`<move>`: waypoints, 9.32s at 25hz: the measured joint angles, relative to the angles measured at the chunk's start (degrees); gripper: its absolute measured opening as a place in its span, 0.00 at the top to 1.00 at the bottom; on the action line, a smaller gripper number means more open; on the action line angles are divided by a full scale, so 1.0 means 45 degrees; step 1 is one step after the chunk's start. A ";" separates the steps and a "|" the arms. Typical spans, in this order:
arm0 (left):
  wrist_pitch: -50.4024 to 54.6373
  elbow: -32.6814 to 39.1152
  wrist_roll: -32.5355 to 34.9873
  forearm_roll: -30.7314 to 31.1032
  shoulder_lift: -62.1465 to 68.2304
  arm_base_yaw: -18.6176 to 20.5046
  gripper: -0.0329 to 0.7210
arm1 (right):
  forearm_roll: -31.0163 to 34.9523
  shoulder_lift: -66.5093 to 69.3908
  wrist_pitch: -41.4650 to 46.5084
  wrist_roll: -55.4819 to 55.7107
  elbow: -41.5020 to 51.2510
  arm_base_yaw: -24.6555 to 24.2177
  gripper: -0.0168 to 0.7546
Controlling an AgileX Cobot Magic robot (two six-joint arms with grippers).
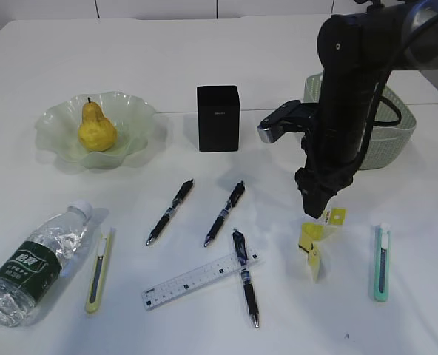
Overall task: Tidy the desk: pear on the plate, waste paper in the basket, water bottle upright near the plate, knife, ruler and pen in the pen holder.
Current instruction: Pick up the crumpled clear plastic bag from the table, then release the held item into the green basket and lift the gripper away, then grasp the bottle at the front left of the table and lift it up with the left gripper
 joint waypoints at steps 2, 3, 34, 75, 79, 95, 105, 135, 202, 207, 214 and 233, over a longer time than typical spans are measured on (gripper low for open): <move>0.0000 0.0000 0.0000 0.0000 0.0000 0.0000 0.34 | 0.0000 0.0000 0.0000 0.0000 0.0000 0.0000 0.31; 0.0000 0.0000 0.0000 0.0000 0.0000 0.0000 0.34 | -0.0020 0.0000 0.0000 0.0000 0.0000 0.0000 0.31; 0.0000 0.0000 0.0000 0.0000 0.0000 0.0000 0.34 | 0.0191 0.0017 0.0000 -0.0072 0.0354 0.0000 0.31; 0.0000 0.0000 -0.0029 -0.0045 0.0000 0.0000 0.34 | 0.0489 0.0370 0.0034 -0.0392 0.0354 0.0000 0.31; 0.0000 0.0000 -0.0029 -0.0045 0.0000 0.0000 0.34 | 0.0586 0.0389 0.0034 -0.0392 0.0354 0.0000 0.31; 0.0000 0.0000 -0.0029 -0.0069 0.0000 0.0000 0.34 | 0.0608 0.0919 -0.0014 -0.0403 0.0354 0.0000 0.45; 0.0000 0.0000 -0.0029 -0.0069 0.0000 0.0000 0.34 | 0.0608 0.1250 -0.0041 -0.0403 0.0354 0.0000 0.77; 0.0000 0.0000 -0.0057 -0.0085 0.0000 0.0000 0.34 | 0.0599 0.1252 0.0151 0.5244 -0.3850 0.0000 0.96; 0.0020 0.0000 -0.0278 -0.0522 0.0123 0.0000 0.35 | -0.0064 0.0962 0.0421 0.6948 -0.7721 -0.3754 0.60; 0.0020 0.0000 -0.0278 -0.0522 0.0123 0.0000 0.39 | 0.0068 -0.0678 0.0472 0.7074 -0.7191 -0.3754 0.60; 0.0020 0.0000 -0.0278 -0.0522 0.0123 0.0000 0.40 | -0.0045 -0.3162 0.0010 0.7179 -0.3691 -0.3754 0.60; 0.0020 0.0152 -0.0278 -0.0627 0.0123 0.0000 0.37 | -0.2197 -1.3550 -1.0676 0.7502 1.2772 -0.3754 0.60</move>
